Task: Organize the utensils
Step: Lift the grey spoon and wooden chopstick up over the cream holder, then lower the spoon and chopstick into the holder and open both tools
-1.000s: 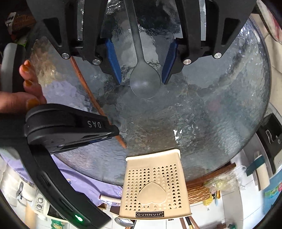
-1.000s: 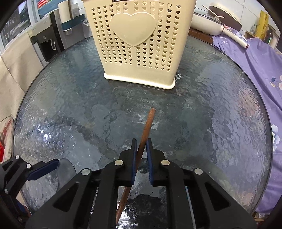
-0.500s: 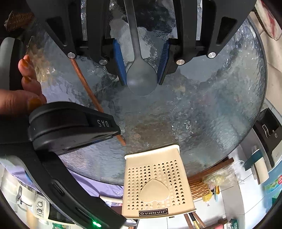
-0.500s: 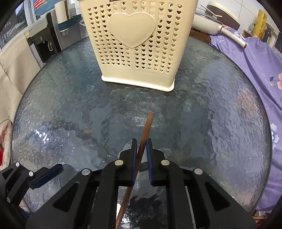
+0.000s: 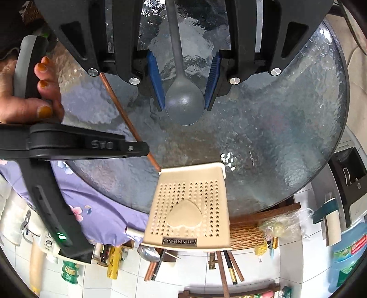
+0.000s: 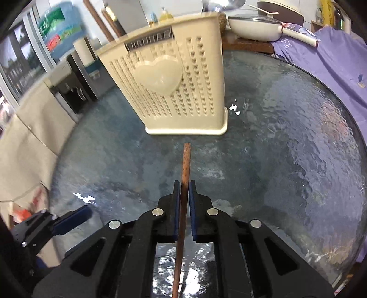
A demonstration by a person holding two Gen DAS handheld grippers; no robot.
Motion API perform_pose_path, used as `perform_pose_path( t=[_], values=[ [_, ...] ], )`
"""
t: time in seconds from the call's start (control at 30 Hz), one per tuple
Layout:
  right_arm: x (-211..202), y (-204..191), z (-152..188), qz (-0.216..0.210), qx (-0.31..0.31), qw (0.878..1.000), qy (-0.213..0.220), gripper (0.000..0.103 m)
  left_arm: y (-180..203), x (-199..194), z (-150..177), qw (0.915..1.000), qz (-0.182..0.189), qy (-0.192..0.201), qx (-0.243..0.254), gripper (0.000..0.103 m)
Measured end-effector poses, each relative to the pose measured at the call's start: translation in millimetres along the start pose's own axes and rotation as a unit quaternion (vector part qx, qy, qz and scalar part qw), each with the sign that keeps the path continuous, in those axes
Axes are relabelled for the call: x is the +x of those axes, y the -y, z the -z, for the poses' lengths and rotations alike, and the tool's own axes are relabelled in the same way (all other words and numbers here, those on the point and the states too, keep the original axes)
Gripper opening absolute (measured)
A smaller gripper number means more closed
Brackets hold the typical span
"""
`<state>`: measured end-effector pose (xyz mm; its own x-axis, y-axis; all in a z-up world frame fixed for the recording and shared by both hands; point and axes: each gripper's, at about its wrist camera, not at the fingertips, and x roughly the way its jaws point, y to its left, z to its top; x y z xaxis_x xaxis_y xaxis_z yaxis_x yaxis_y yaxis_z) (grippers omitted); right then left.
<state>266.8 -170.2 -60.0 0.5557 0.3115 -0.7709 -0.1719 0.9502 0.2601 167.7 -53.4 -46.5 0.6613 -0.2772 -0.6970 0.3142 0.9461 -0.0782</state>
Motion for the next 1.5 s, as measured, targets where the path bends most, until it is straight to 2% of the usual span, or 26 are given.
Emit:
perform_pose_path(
  t=[0.3,0.6,1.2,1.5],
  values=[
    [-59.4,-8.6,-1.8,-0.042,-0.014,0.996,0.075,0.008,-10.1,-25.3,-15.6,0.9988,0.015,0.042,-0.021,0.035],
    [-102.2,-16.1,-5.3,-0.057,-0.037,0.990,0.120,0.008,-7.9,-49.1,-29.8,0.9968,0.018,0.075,-0.018,0.035],
    [-140.9,-22.9,-10.8,-0.057,-0.067,0.984,0.153,0.007,-8.3,-63.2,-55.8,0.9942,0.033,0.102,-0.013,0.035],
    [-162.0,-24.8,-29.7,-0.059,-0.078,0.981,0.167,0.007,-13.1,-71.5,-78.9,0.9920,0.039,0.119,-0.016,0.035]
  ],
)
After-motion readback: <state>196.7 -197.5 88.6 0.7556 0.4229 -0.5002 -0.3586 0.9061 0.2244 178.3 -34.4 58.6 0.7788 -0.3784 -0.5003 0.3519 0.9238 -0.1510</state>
